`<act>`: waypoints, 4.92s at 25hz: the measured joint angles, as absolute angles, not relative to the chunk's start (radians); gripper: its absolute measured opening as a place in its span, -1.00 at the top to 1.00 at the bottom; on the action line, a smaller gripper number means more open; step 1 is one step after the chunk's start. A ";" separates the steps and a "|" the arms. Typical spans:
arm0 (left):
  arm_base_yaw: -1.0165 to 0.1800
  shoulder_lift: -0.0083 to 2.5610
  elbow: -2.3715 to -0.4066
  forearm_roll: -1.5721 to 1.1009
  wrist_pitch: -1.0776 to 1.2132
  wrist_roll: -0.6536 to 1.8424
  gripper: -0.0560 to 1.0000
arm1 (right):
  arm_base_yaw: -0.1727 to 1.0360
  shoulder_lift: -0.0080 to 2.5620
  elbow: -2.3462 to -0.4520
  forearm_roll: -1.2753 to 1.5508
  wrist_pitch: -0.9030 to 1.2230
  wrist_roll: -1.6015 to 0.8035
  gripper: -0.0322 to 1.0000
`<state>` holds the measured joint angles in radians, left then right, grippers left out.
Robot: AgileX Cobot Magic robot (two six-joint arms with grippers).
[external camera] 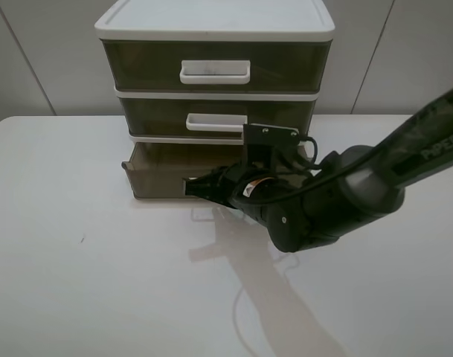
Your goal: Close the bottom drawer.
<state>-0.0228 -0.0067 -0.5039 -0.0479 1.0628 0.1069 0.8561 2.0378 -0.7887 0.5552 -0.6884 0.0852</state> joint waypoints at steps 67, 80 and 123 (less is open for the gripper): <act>-0.023 -0.007 -0.504 -0.048 1.063 0.107 -0.47 | 0.913 2.172 -0.923 0.709 -0.928 -0.136 0.90; -0.023 -0.007 -0.504 -0.048 1.063 0.107 -0.47 | 0.887 1.752 -0.647 0.703 -0.529 -0.195 0.31; -0.023 -0.007 -0.504 -0.048 1.063 0.107 -0.47 | 0.087 0.030 -0.558 -0.057 1.050 0.110 -0.67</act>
<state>-0.0228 -0.0067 -0.5039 -0.0479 1.0628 0.1069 0.0870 0.0298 -0.5579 -0.0573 1.0502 0.1095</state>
